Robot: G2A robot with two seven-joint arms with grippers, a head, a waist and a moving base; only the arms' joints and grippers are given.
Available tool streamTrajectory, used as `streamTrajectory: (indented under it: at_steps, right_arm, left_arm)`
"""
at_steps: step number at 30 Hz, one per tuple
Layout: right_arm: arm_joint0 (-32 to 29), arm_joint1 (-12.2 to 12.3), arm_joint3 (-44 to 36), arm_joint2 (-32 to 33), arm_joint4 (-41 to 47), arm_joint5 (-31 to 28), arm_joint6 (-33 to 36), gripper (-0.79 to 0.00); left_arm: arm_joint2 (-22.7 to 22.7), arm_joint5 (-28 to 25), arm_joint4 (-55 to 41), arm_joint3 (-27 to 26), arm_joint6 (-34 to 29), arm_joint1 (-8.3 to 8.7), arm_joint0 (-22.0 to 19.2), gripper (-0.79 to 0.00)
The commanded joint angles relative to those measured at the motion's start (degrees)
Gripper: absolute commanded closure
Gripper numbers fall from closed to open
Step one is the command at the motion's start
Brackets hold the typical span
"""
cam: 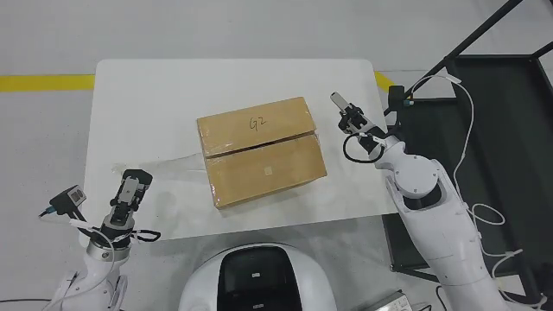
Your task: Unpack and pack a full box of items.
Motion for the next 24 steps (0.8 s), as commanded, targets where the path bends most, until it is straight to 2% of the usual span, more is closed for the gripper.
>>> streamTrajectory:
  at_steps: [1,21,24]
  right_arm:
    - [0.0,0.0,0.0,0.0,0.0,0.0,0.0,-0.784]
    - [0.0,0.0,0.0,0.0,0.0,0.0,0.0,-0.785]
    - [0.4,0.0,1.2,-0.4,2.0,-3.1,3.5,-0.785]
  left_arm:
    - [0.0,0.0,0.0,0.0,0.0,0.00,0.0,-0.784]
    - [0.0,0.0,0.0,0.0,0.0,0.00,0.0,-0.785]
    - [0.0,0.0,0.0,0.0,0.0,0.00,0.0,-0.785]
